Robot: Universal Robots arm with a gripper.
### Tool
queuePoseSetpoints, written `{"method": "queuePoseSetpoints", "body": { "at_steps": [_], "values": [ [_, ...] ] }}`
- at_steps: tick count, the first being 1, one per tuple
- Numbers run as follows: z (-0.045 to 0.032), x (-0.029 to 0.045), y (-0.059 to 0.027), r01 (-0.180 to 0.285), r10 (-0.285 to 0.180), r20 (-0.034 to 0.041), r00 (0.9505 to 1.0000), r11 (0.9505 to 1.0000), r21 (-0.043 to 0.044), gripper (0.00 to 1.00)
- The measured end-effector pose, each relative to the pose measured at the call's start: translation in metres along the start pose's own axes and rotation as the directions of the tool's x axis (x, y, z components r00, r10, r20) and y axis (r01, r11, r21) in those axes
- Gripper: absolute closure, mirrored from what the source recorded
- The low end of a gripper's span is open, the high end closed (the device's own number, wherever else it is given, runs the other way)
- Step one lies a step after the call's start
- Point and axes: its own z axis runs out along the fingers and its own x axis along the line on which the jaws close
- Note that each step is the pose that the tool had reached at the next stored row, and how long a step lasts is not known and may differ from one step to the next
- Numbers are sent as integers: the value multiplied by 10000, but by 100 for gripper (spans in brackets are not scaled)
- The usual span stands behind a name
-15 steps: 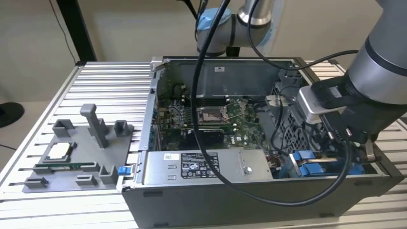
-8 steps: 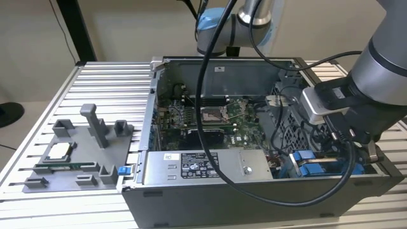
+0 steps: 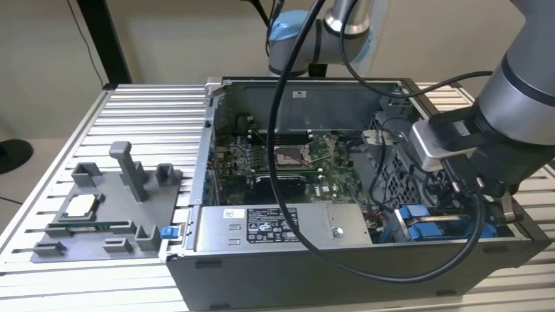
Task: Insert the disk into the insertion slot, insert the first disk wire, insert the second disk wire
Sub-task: 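Insert the second disk wire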
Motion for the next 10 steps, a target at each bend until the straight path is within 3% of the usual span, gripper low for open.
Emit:
{"method": "queuePoseSetpoints", "body": {
  "at_steps": [10],
  "values": [
    [24,5,0,2,-2,2,10000,10000,7,100]
  ]
}}
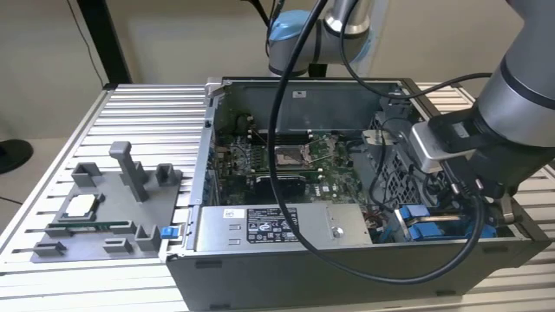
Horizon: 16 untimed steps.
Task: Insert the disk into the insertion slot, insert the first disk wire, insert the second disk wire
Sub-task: 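Insert the second disk wire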
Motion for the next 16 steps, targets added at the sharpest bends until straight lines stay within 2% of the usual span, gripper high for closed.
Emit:
{"method": "queuePoseSetpoints", "body": {
  "at_steps": [8,11,16],
  "values": [
    [19,2,3,10,-10,1,10000,10000,41,100],
    [43,7,9,16,-16,-3,10000,10000,79,100],
    [86,14,17,21,-21,-4,10000,10000,93,100]
  ]
}}
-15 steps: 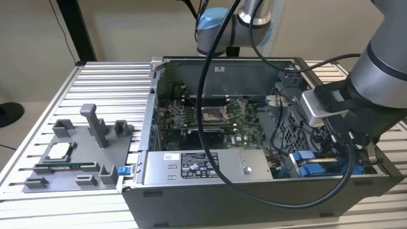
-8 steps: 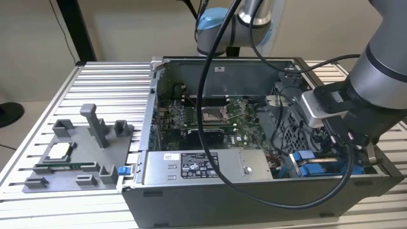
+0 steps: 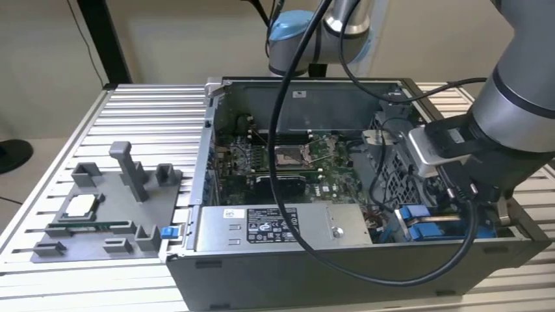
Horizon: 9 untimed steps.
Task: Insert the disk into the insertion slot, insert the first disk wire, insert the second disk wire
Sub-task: 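Insert the second disk wire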
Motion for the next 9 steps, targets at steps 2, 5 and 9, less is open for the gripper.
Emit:
{"method": "queuePoseSetpoints", "body": {
  "at_steps": [2,5,9],
  "values": [
    [7,2,1,-2,2,13,10000,10000,1,0],
    [-55,-11,-12,-3,3,10,10000,10000,-6,0],
    [-231,-48,-51,-6,6,5,10000,10000,-19,0]
  ]
}}
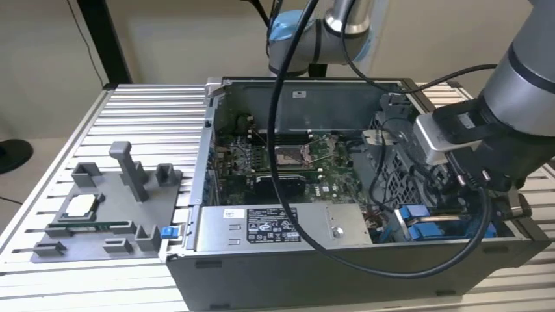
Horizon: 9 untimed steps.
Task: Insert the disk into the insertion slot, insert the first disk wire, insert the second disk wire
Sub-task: 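Insert the second disk wire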
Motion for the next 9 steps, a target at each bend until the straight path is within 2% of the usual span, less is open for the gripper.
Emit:
{"method": "queuePoseSetpoints", "body": {
  "at_steps": [7,9],
  "values": [
    [-304,-65,-68,-3,3,2,10000,10000,-14,0],
    [-368,-78,-83,-3,3,1,10000,10000,-16,0]
  ]
}}
